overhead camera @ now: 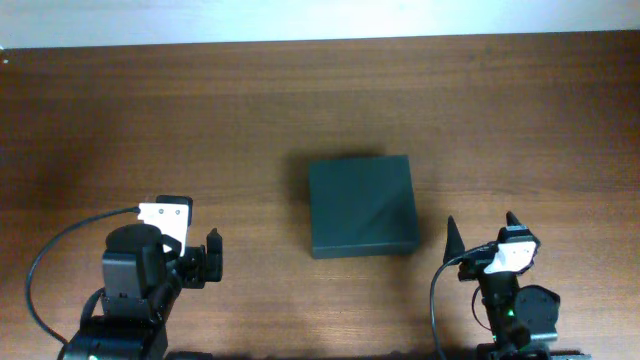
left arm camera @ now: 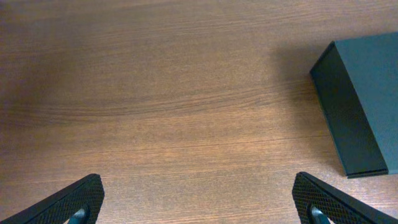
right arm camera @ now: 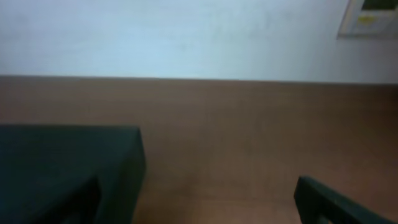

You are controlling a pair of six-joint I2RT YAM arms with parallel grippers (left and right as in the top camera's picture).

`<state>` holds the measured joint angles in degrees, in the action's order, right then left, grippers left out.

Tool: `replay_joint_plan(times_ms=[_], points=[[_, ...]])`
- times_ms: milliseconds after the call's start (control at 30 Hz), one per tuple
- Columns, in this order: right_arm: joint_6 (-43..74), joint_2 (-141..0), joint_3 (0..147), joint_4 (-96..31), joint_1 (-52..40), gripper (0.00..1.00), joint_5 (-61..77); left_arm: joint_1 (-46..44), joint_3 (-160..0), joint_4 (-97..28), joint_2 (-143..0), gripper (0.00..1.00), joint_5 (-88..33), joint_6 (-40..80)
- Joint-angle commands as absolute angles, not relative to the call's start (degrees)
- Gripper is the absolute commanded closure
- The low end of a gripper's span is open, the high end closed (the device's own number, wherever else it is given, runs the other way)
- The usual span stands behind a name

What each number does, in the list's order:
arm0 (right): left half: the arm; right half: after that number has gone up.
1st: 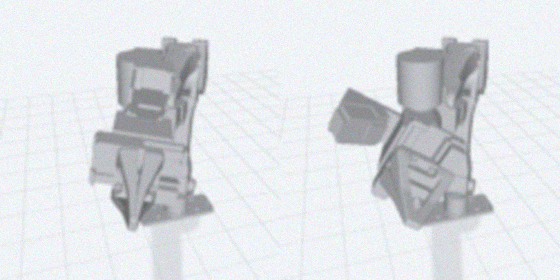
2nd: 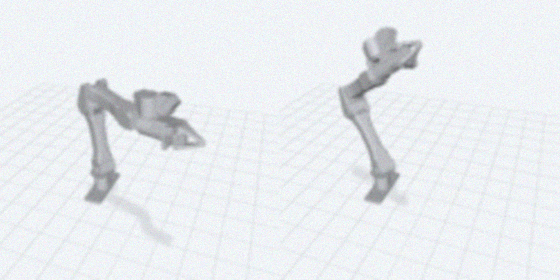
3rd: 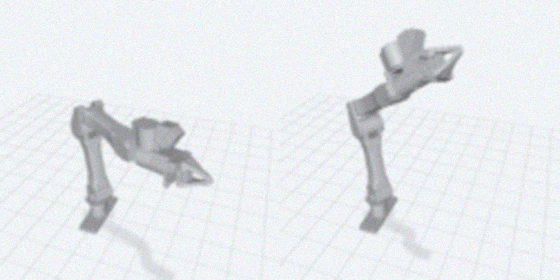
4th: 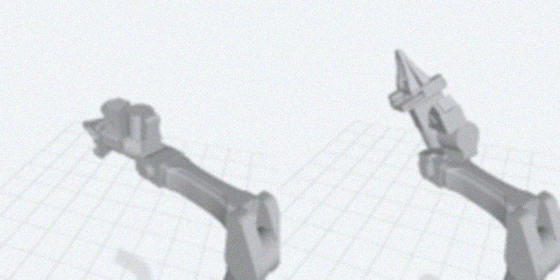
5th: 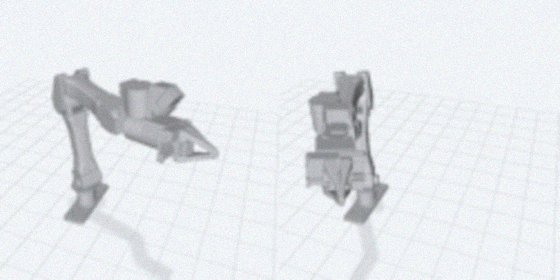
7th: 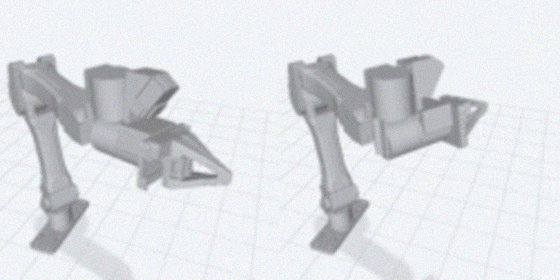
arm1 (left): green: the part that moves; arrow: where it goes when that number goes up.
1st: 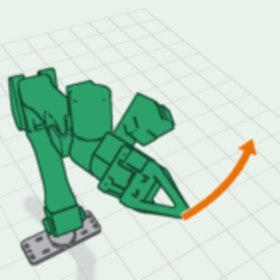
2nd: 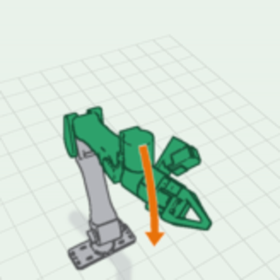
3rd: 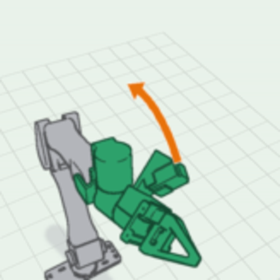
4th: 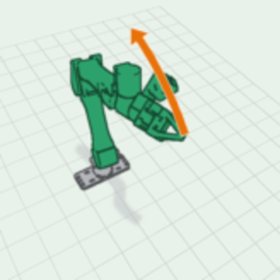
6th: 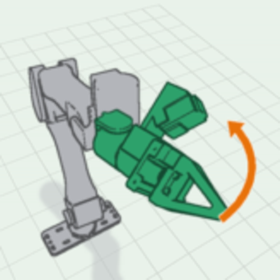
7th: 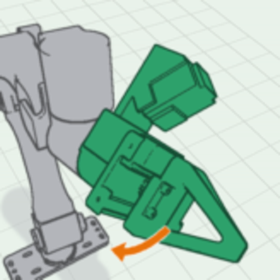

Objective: Pack container

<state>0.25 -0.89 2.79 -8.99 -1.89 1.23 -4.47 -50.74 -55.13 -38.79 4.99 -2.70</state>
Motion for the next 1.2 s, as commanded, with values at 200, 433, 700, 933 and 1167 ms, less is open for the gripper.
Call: replay_joint_plan(times_ms=[200, 433, 700, 933, 1167], points=[[0.7, -0.2, 2.6, -9.6, -2.2, 0.01, -0.3, -4.2, -50.4, -55.1, -38.6, 0.01, 5.6, -2.2], [0.7, -0.2, 2.6, -9.6, -2.2, 0.01, -0.3, -4.2, -50.4, -55.1, -38.6, 0.01, 5.6, -2.2], [0.7, -0.2, 2.6, -9.6, -2.2, 0.01, -0.3, -4.2, -50.4, -55.1, -38.6, 0.01, 5.6, -2.2], [0.7, -0.2, 2.6, -9.6, -2.2, 0.01, -0.3, -4.3, -49.7, -55.2, -30.9, 0.01, 6.5, -3.2], [0.7, -0.2, 2.6, -9.6, -2.2, 0.01, -0.3, -4.3, -30.0, -39.2, -9.1, 0.01, 1.2, -2.8]])
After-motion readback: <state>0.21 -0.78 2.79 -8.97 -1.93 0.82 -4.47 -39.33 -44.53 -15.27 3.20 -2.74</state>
